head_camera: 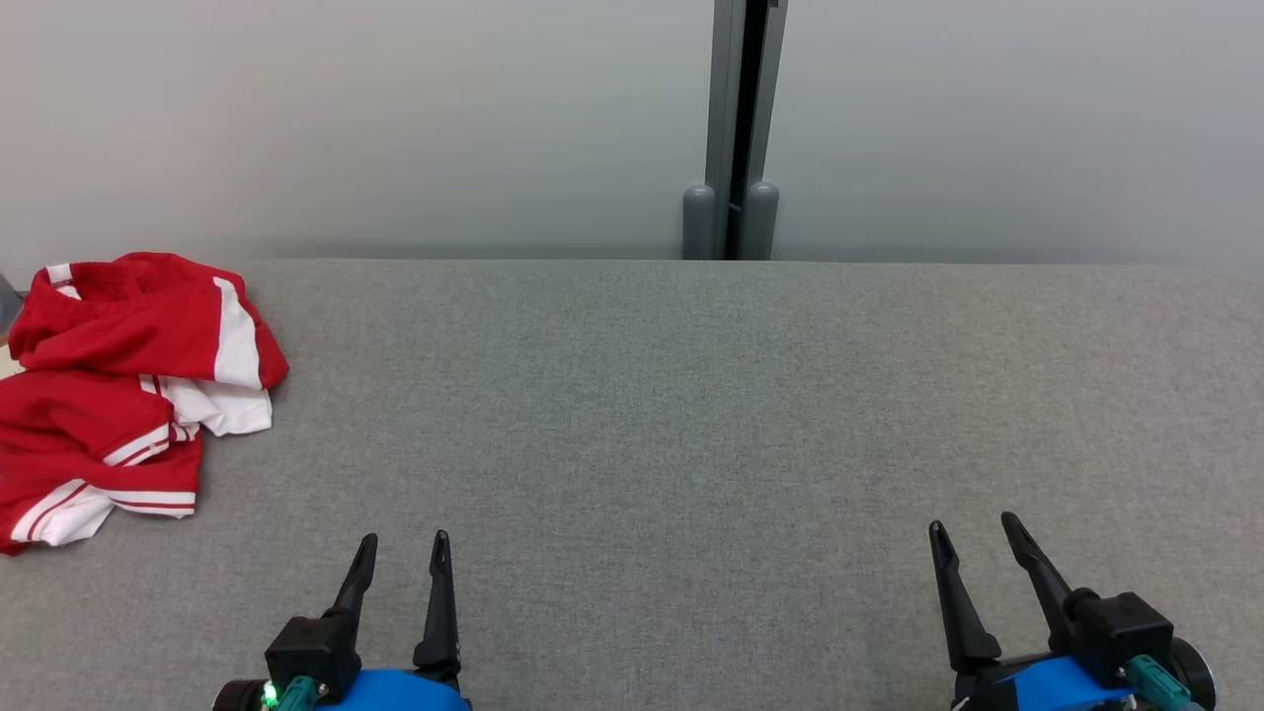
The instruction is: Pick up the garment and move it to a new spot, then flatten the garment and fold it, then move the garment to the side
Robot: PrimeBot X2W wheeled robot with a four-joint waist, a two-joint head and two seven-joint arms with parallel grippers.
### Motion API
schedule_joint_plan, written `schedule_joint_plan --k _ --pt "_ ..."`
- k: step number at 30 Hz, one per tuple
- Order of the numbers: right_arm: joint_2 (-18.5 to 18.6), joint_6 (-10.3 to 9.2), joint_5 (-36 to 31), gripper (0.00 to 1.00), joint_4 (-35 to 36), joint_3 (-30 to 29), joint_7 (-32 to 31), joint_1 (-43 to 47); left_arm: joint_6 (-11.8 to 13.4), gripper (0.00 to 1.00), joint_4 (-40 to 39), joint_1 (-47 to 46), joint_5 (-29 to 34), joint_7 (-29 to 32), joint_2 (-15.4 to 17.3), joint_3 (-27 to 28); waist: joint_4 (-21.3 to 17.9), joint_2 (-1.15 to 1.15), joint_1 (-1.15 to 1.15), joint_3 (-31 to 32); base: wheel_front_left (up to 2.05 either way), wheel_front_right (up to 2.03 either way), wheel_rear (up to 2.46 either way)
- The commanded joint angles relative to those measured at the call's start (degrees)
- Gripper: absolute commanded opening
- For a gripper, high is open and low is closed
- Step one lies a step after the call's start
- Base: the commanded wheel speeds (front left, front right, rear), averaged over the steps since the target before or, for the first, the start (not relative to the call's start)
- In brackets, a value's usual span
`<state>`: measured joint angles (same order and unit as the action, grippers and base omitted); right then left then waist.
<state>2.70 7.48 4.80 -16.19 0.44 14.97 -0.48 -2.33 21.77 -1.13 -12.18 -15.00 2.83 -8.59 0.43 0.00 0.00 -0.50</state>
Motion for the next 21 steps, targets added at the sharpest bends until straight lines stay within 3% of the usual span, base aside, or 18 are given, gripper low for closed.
schedule_joint_plan --k 1,13,17,21 --pt "0.34 0.03 -0.27 1.0 -0.17 -0.09 0.34 0.65 0.15 1.0 0.17 -0.64 -0.18 -0.28 0.1 -0.06 0.01 0.0 0.0 0.02 0.0 0.0 0.0" --pt "0.32 0.03 -0.41 1.0 -0.01 -0.96 0.32 1.08 0.07 1.0 0.76 -1.37 -0.25 -0.28 0.11 -0.4 1.26 0.0 0.0 -0.13 0.0 0.0 0.0" --pt "0.31 0.02 -0.62 1.0 0.1 -1.73 0.29 1.37 0.26 1.0 0.68 -1.7 -0.33 -0.28 0.11 -0.48 4.45 0.0 0.0 -0.09 0.0 0.0 0.0" --pt "0.27 0.03 -0.94 1.0 0.23 -2.6 0.29 1.97 0.23 1.0 0.47 -2.18 -0.52 -0.27 0.09 -0.56 10.22 0.0 0.0 0.06 0.0 0.0 0.0"
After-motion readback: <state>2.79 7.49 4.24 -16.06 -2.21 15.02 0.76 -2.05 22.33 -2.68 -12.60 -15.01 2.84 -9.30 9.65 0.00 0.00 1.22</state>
